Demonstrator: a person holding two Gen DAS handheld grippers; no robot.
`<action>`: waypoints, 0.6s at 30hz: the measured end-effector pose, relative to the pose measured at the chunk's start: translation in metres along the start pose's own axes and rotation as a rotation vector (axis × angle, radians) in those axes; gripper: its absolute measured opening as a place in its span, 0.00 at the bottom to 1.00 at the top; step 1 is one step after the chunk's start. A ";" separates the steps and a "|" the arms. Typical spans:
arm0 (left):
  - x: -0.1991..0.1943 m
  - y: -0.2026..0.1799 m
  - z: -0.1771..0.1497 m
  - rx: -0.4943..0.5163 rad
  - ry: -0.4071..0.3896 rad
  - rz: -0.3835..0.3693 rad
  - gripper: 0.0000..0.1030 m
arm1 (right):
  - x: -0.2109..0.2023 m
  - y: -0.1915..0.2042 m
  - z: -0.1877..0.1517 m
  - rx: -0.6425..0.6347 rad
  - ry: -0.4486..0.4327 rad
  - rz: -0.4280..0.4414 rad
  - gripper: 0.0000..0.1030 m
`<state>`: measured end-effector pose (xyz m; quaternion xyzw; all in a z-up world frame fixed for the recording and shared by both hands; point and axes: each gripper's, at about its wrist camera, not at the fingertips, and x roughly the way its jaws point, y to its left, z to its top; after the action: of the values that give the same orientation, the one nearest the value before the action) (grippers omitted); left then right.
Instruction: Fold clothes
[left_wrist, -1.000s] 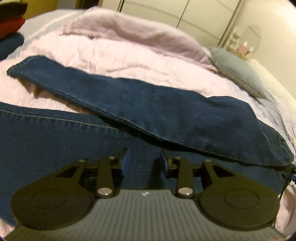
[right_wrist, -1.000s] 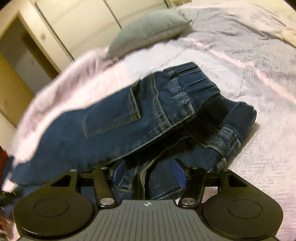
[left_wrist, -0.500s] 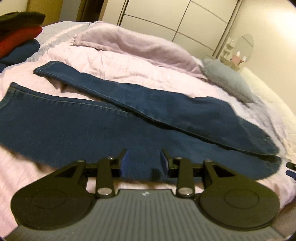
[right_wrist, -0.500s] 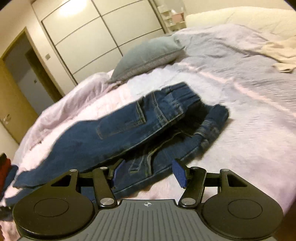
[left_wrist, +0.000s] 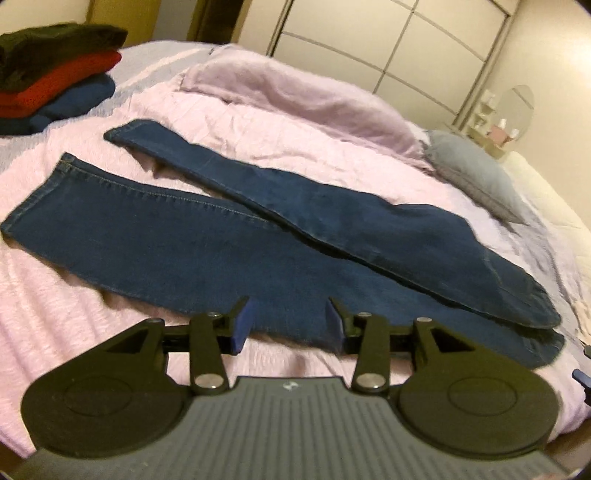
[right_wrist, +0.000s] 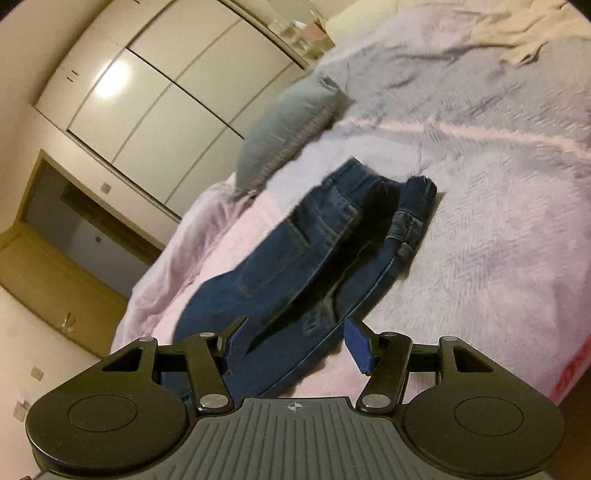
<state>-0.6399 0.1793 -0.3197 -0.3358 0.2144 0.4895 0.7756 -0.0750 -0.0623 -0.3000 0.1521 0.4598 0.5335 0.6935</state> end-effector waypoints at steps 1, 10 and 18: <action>0.009 0.000 0.004 -0.009 0.005 0.009 0.37 | 0.012 -0.001 0.007 -0.006 0.006 -0.007 0.58; 0.064 0.030 0.055 -0.204 0.004 -0.009 0.37 | 0.068 -0.007 0.040 -0.003 0.040 -0.061 0.58; 0.087 0.071 0.081 -0.413 -0.036 0.065 0.42 | 0.078 -0.019 0.040 0.032 0.042 -0.053 0.58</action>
<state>-0.6658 0.3134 -0.3439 -0.4716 0.1065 0.5539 0.6779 -0.0306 0.0107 -0.3291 0.1397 0.4868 0.5103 0.6950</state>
